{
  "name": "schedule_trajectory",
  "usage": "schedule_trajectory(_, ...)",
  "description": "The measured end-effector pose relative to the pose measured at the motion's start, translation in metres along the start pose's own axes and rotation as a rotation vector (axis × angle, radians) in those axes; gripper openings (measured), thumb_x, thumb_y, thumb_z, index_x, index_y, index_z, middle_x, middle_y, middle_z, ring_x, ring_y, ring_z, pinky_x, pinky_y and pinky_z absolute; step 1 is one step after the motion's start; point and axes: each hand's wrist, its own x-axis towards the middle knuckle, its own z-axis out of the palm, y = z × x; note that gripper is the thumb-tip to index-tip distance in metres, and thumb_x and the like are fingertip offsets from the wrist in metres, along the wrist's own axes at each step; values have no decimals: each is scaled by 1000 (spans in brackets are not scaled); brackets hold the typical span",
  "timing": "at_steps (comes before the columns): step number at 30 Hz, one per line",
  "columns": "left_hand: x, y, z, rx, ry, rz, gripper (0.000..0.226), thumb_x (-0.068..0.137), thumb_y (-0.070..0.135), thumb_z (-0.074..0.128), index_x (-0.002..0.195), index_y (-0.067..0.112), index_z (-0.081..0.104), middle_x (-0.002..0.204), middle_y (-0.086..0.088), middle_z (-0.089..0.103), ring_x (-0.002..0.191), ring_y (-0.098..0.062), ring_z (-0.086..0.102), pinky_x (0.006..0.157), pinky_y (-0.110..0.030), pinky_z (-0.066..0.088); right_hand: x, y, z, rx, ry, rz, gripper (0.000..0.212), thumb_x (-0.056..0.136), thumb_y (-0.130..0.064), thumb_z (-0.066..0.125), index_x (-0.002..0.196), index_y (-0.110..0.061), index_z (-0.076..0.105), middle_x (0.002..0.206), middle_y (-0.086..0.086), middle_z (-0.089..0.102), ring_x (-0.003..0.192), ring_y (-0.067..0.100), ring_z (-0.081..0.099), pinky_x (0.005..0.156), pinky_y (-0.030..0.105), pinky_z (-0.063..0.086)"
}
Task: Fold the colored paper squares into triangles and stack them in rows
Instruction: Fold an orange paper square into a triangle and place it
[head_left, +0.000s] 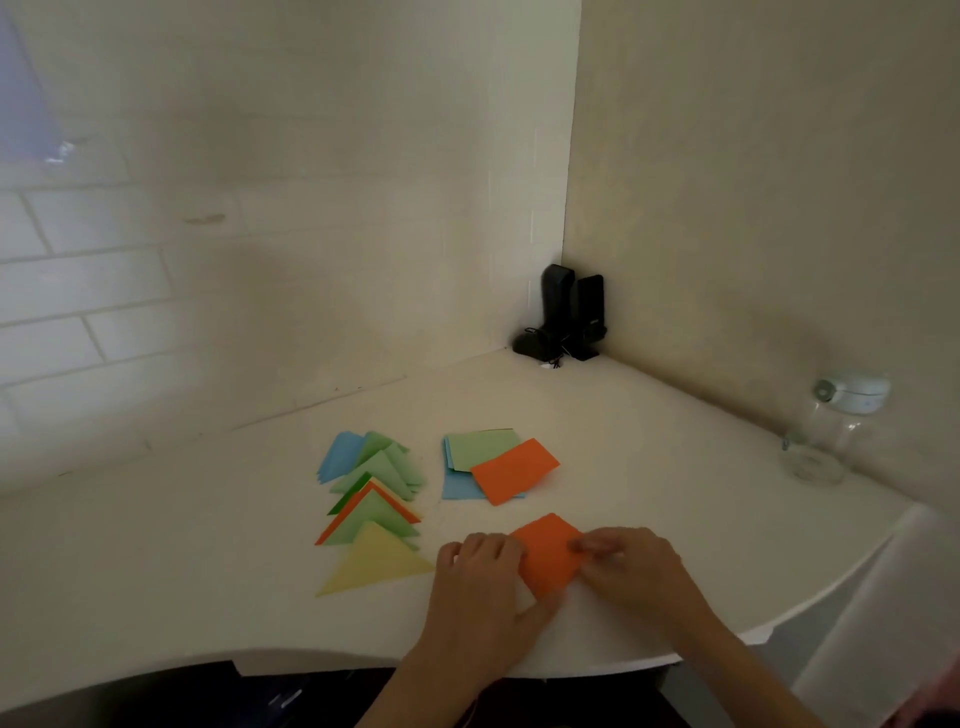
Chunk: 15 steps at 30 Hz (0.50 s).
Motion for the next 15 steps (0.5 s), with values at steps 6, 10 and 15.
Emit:
schedule_trajectory(6,-5,-4,7,2,16,48,32,80,60,50,84,28,50,82,14,56,83,-11,54,77,-30,39,-10,-8,-1,65,-4,-155,29,71,-19,72,78,-47,66,70,-28,65,81,-6,64,72,1,40)
schedule_trajectory(10,-3,-15,12,-10,36,82,14,80,37,48,90,33,58,98,16,66,99,-13,62,82,-32,47,-3,-12,1,-11,43,-221,31,64,-54,53,88,-43,69,76,-25,59,79,-3,58,82,18,44)
schedule_trajectory(15,1,-34,8,-64,46,25,13,74,37,51,76,34,64,100,14,68,101,-16,61,84,-28,39,7,2,11,-243,-17,-197,21,77,-53,61,96,-46,68,82,-20,37,83,2,42,75,28,33)
